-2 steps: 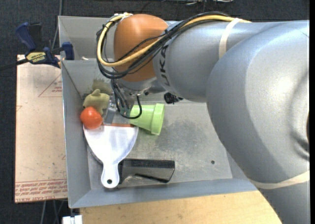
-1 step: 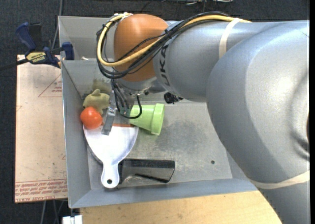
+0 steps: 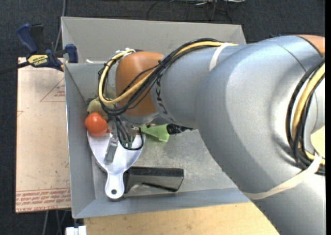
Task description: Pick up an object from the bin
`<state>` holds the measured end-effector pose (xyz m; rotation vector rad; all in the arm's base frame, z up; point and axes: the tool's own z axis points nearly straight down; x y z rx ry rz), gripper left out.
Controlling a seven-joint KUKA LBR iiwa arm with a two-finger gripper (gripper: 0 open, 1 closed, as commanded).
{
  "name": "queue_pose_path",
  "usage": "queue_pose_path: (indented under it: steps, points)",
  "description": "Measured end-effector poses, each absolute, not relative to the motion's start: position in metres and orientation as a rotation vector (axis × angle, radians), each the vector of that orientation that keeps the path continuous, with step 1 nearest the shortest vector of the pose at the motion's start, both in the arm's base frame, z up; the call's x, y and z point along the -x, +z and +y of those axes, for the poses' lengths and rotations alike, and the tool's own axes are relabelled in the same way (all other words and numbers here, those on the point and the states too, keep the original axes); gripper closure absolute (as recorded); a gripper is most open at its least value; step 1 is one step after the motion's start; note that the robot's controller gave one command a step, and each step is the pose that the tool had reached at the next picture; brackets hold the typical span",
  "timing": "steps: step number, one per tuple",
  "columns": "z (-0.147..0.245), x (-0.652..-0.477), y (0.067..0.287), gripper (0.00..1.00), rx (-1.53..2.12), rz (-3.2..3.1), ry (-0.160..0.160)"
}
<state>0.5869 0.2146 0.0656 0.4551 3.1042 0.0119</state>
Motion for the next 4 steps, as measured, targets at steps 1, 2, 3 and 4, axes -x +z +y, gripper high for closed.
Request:
queue_pose_path:
  steps: [1, 2, 3, 4]
  points:
    - [0.215, -0.590, 0.071, 1.00, -0.457, 3.097, 0.018]
    - [0.215, -0.589, 0.070, 0.00, -0.458, 3.099, 0.017]
    - [0.215, -0.590, 0.071, 1.00, -0.458, 3.097, 0.018]
    - [0.153, -0.590, 0.109, 1.00, -0.120, 3.125, 0.014]
